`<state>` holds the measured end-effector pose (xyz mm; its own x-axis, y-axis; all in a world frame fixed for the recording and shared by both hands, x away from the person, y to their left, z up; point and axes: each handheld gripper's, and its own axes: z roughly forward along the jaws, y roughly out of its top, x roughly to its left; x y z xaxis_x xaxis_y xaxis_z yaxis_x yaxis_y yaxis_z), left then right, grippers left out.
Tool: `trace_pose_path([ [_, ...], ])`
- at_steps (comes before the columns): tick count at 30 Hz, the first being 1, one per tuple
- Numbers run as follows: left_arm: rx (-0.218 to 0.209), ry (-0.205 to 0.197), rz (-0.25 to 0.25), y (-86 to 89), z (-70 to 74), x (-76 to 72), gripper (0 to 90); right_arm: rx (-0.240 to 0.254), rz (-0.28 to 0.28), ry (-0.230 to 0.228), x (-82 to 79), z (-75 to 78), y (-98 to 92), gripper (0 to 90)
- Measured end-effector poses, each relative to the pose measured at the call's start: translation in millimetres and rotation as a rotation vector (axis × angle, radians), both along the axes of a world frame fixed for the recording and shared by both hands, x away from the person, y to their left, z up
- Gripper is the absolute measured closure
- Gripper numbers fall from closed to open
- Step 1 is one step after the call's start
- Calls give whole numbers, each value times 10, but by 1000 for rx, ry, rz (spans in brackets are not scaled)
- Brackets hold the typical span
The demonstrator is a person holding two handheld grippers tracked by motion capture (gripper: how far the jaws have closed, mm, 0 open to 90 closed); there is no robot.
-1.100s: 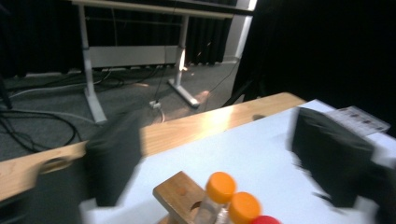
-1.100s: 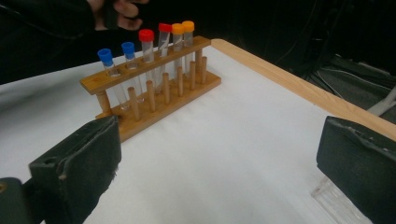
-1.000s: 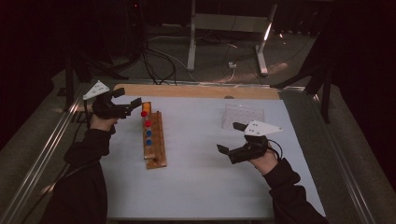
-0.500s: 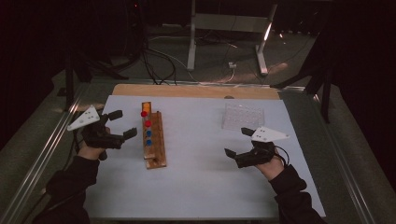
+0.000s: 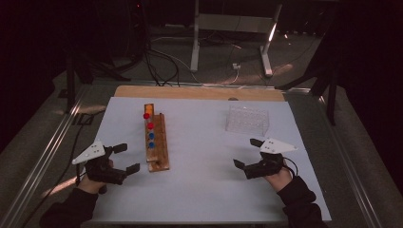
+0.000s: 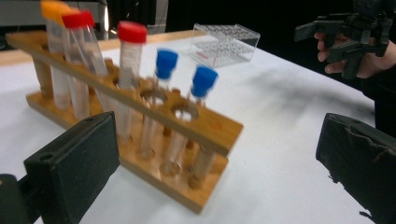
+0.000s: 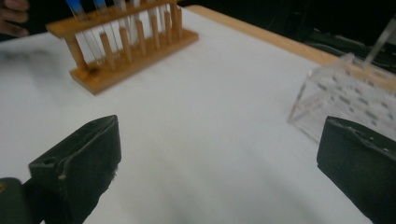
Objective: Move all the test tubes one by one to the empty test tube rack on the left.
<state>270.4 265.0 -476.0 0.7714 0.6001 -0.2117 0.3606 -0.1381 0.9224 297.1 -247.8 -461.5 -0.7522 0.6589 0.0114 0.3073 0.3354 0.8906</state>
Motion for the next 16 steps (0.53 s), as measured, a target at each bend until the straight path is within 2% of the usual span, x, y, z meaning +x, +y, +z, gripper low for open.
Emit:
trace_pose_path([
  [5, 25, -1, -2, -17, -92, -89, 4, -10, -13, 23, -36, -123, -36, 0],
  [7, 36, -3, 4, -18, -131, -108, 5, -21, -19, 15, -44, -152, -40, 0],
  [12, 74, 12, -34, -52, -223, -127, 5, -30, -23, 10, -39, -223, -58, 0],
  [16, 61, -3, -24, -62, -219, -109, 5, -32, -25, 11, -31, -233, -58, 0],
])
